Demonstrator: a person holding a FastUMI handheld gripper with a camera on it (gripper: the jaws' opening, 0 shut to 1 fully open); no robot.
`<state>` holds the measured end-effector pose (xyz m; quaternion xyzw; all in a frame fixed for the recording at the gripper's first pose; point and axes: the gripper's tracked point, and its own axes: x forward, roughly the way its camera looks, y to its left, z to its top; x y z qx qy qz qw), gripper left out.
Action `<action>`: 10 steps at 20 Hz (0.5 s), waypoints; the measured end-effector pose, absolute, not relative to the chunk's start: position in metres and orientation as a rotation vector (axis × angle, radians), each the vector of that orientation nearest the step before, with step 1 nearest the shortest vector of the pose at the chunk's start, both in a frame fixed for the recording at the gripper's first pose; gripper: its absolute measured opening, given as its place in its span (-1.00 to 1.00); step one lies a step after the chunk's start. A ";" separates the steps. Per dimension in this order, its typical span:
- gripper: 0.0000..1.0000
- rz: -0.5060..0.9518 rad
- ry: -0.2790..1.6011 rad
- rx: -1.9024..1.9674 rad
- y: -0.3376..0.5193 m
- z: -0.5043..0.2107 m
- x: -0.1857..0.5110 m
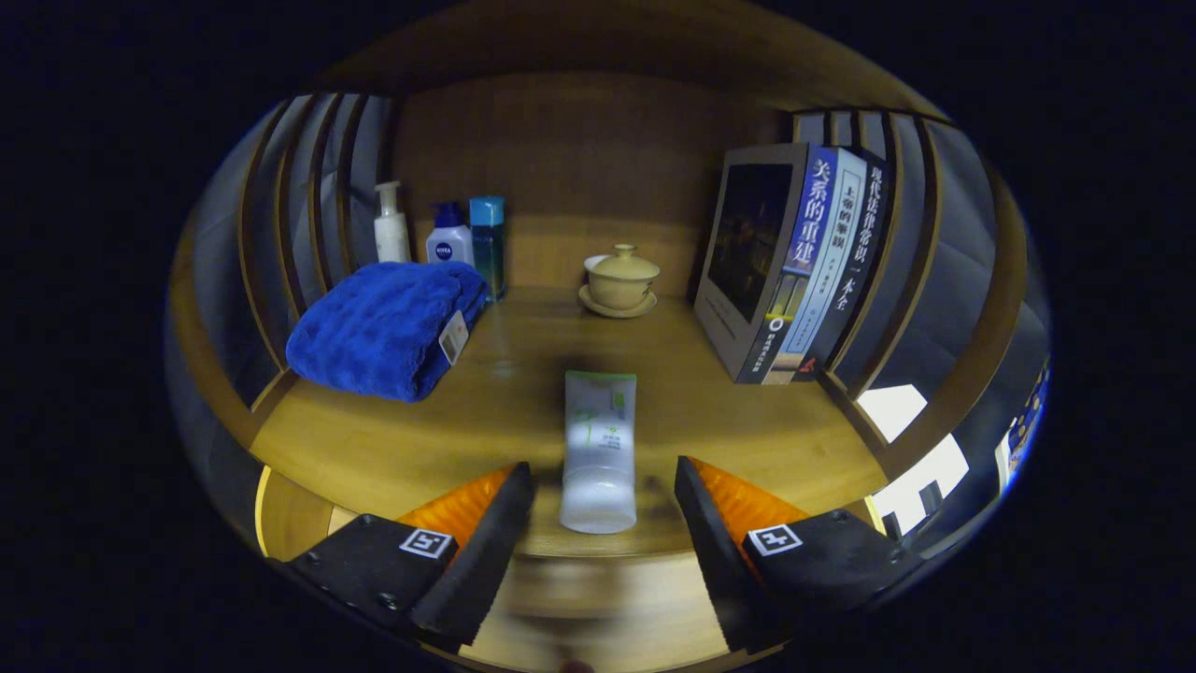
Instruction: Pull open the drawer, take out the items inside it, and place them on the countertop above the cabinet.
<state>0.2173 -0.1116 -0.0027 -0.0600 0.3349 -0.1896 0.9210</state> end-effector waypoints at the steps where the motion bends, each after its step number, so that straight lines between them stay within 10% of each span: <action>1: 0.98 -0.397 0.646 -0.135 -0.111 0.010 0.214; 10: 0.97 -0.422 0.274 -0.234 -0.071 0.116 0.114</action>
